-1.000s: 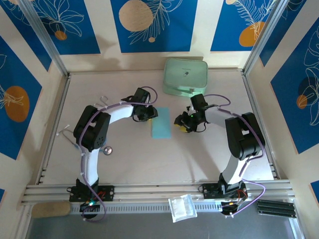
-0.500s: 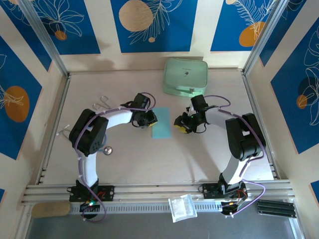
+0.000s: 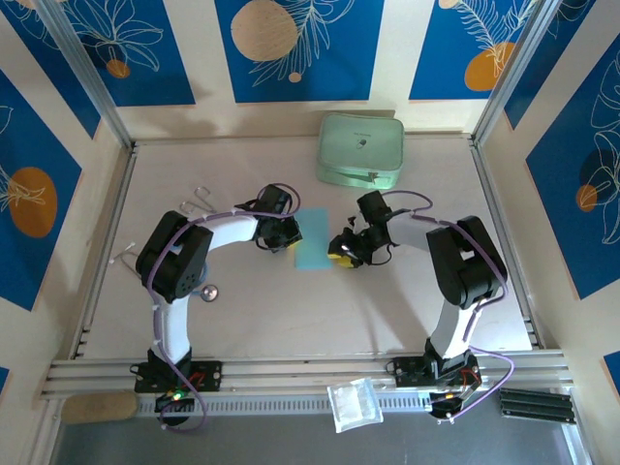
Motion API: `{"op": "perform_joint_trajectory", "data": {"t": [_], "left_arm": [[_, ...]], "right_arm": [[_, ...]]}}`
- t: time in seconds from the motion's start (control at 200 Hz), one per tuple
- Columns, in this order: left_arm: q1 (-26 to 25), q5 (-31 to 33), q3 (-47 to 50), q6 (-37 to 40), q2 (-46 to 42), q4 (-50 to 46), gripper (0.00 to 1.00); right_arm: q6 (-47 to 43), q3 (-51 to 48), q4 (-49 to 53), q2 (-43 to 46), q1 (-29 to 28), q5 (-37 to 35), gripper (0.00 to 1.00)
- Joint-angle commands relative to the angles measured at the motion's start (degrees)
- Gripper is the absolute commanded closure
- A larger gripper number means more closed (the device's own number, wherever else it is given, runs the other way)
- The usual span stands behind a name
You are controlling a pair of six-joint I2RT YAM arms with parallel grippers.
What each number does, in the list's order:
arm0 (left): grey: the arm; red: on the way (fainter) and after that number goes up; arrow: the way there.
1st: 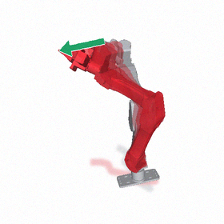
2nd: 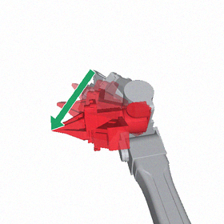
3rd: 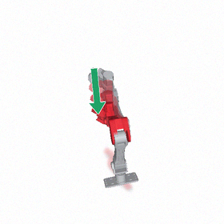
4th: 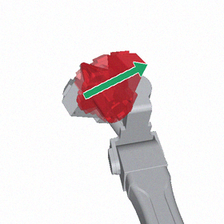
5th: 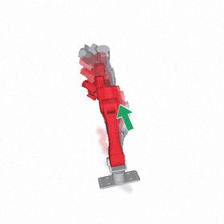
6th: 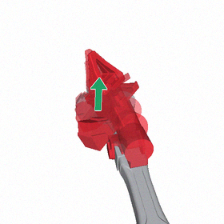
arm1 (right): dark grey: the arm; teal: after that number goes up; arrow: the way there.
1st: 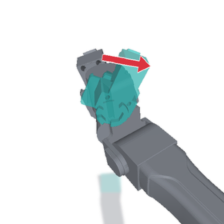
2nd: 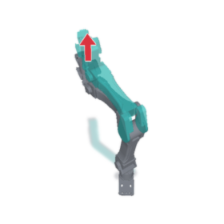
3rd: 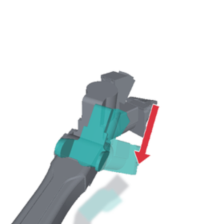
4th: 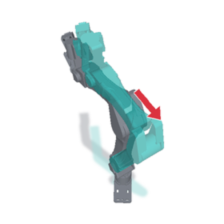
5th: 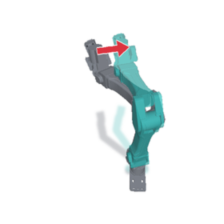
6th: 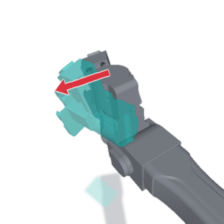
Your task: Fold a paper plane with a square sheet of paper (pick it up from the middle)
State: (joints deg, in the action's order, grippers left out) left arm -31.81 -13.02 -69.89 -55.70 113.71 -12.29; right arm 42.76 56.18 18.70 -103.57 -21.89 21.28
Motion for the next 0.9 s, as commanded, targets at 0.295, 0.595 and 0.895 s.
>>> {"op": "perform_joint_trajectory", "data": {"t": [0.295,0.595,0.895], "left_arm": [[-0.4,2.2,1.8,-1.8,3.4,-5.1,0.88],[-0.3,1.6,1.7,-2.3,3.9,-5.0,0.88],[-0.3,1.2,2.1,-3.1,4.2,-4.6,0.88]], "right_arm": [[-2.3,3.2,2.6,-3.1,-1.9,0.5,0.72],[-3.6,4.5,6.0,-3.9,-3.4,-4.3,0.73],[-5.1,6.4,10.0,-5.3,-5.9,-10.5,0.73]]}}
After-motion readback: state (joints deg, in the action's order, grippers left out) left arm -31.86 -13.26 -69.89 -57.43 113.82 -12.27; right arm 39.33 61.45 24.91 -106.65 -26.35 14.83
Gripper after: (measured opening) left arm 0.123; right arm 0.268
